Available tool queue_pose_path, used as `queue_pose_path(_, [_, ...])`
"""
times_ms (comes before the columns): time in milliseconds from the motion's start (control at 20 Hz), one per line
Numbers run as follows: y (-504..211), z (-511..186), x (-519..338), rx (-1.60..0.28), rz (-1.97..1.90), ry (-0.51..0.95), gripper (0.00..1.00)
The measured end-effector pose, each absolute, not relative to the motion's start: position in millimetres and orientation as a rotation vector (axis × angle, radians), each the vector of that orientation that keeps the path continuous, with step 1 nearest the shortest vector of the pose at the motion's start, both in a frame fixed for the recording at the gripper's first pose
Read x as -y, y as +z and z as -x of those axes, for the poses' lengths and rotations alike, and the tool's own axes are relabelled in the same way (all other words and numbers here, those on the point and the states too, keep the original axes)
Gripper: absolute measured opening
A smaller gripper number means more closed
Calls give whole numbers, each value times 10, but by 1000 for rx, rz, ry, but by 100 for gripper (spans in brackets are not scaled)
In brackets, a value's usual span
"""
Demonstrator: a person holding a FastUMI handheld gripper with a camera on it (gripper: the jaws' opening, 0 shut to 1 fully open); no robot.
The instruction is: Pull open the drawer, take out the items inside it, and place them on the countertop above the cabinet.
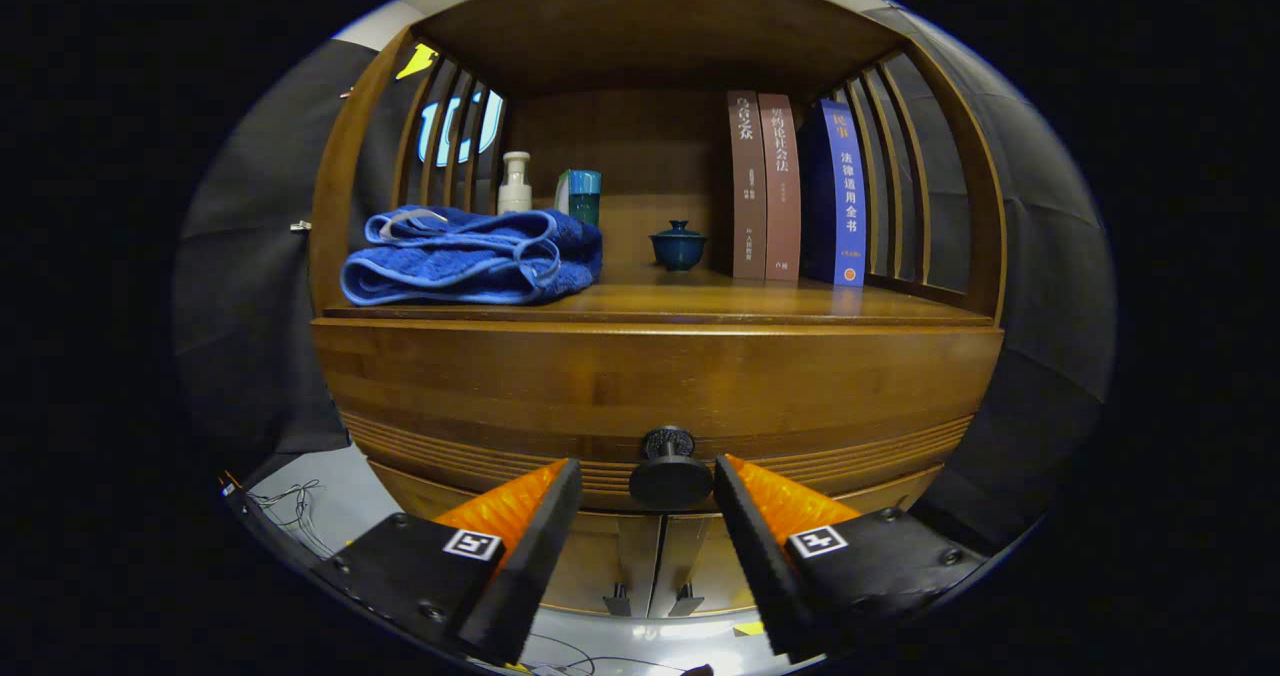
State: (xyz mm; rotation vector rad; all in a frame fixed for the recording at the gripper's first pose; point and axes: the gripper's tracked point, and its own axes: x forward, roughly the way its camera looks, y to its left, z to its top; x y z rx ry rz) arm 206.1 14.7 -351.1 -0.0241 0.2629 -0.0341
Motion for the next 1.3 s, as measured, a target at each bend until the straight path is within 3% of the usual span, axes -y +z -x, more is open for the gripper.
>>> queue_pose_path(200, [-3587,-2158,-61,-266,-26,-52,54])
queue_pose_path(300, [-3599,-2171,-49,-267,10,-49,53])
queue_pose_path(350, [-3619,-2181,-38,-271,16,-51,45])
queue_pose_path(400, [-3604,-2150,-57,-273,15,-45,44])
queue_pose_path(550, [-3583,-2119,-49,-284,10,-48,27])
queue_pose_path(1300, [-3520,-919,-99,-299,-29,-39,27])
